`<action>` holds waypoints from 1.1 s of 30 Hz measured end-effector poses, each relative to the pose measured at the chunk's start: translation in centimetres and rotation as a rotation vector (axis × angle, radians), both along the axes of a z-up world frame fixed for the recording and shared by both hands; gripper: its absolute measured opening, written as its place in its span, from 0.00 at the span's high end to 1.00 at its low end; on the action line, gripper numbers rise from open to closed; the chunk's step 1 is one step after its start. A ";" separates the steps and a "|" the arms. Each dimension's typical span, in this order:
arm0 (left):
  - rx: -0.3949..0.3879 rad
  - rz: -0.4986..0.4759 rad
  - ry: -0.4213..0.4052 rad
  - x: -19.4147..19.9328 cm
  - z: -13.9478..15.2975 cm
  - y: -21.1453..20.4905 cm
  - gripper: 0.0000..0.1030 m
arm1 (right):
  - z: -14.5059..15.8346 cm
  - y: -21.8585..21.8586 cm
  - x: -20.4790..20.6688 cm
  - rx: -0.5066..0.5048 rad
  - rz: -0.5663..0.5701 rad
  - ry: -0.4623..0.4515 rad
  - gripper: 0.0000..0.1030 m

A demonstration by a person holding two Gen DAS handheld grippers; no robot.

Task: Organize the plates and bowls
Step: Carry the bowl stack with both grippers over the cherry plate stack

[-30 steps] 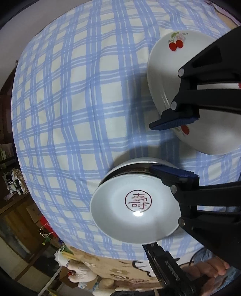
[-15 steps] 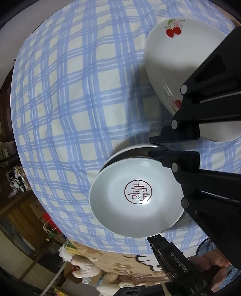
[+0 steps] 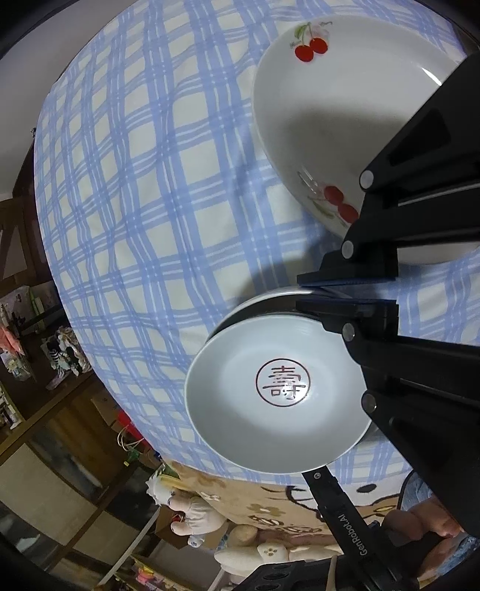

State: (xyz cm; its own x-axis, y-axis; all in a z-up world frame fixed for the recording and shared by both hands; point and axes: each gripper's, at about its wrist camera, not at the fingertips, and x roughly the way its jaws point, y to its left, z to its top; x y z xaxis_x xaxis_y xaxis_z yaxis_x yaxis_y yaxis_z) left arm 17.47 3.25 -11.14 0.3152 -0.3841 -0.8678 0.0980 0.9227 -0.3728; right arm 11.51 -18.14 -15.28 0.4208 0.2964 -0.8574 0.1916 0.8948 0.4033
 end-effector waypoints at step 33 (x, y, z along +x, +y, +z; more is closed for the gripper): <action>-0.073 -0.194 -0.088 -7.3 4.4 -14.0 0.94 | 5.8 -13.1 -11.1 -0.031 -0.209 -0.063 0.92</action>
State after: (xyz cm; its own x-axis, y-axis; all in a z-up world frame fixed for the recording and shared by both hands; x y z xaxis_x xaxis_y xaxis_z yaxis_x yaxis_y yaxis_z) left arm 10.12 -10.71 -6.78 0.3026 -0.5054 -0.8081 0.3058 0.8545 -0.4199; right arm 0.38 -31.19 -9.44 0.5232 0.1706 -0.8350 0.3500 0.8503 0.3930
